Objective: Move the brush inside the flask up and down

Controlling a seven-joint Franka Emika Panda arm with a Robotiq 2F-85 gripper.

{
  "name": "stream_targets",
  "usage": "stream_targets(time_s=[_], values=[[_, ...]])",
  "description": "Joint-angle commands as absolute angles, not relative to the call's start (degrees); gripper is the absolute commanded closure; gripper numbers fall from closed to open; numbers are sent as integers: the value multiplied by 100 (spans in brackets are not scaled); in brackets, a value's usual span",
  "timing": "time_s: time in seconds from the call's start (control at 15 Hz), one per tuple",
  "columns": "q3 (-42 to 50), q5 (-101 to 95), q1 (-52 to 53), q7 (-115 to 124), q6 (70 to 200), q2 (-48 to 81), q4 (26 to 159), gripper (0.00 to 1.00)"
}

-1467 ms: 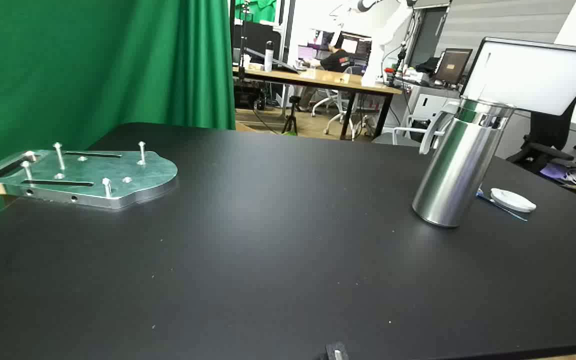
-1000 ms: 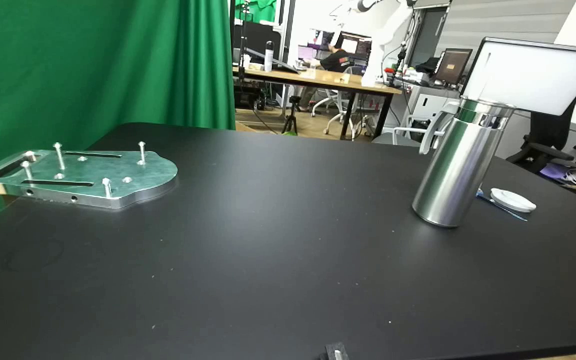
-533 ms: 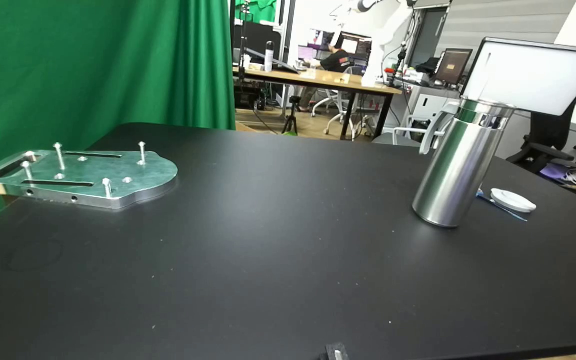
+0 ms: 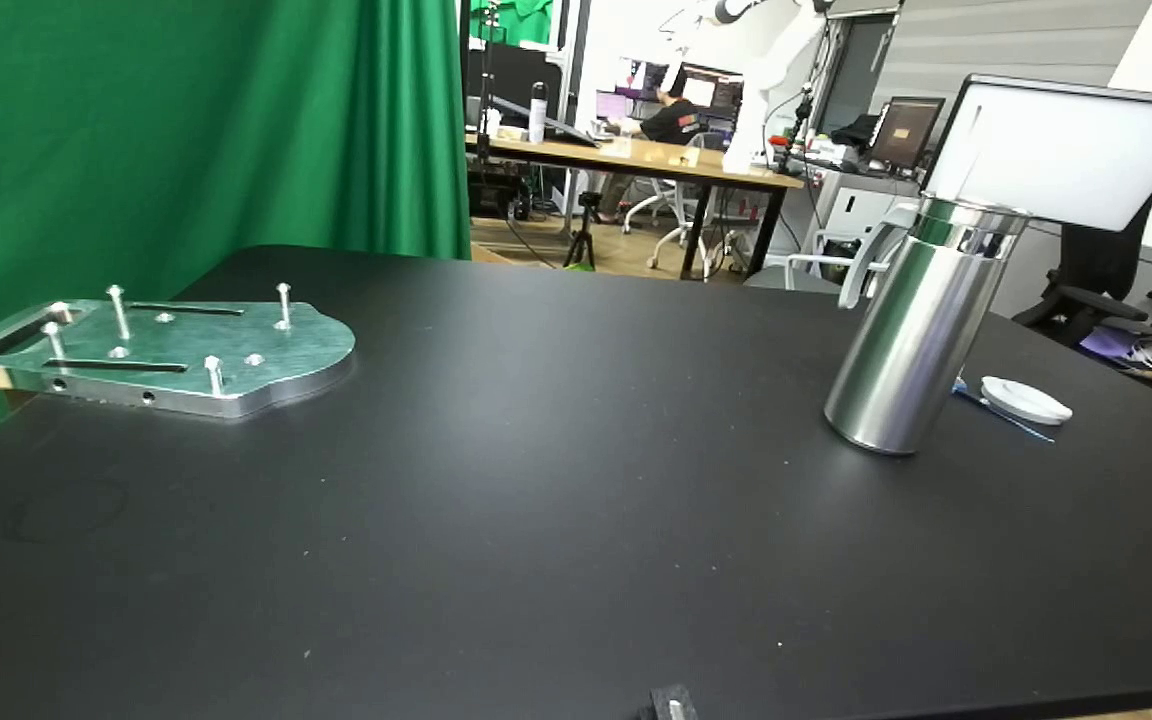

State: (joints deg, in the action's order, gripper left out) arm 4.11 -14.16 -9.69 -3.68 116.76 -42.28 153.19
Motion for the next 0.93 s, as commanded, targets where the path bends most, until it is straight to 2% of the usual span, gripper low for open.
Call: stream_targets(time_s=[0.0,0.4,0.8,0.87], values=[[400,-972,-824,159,12104,-3166,14791,0],[293,-414,-716,492,12674,-1774,13883,0],[319,187,-528,374,12608,-945,13182,0],[314,240,-506,373,12610,-885,13132,25]])
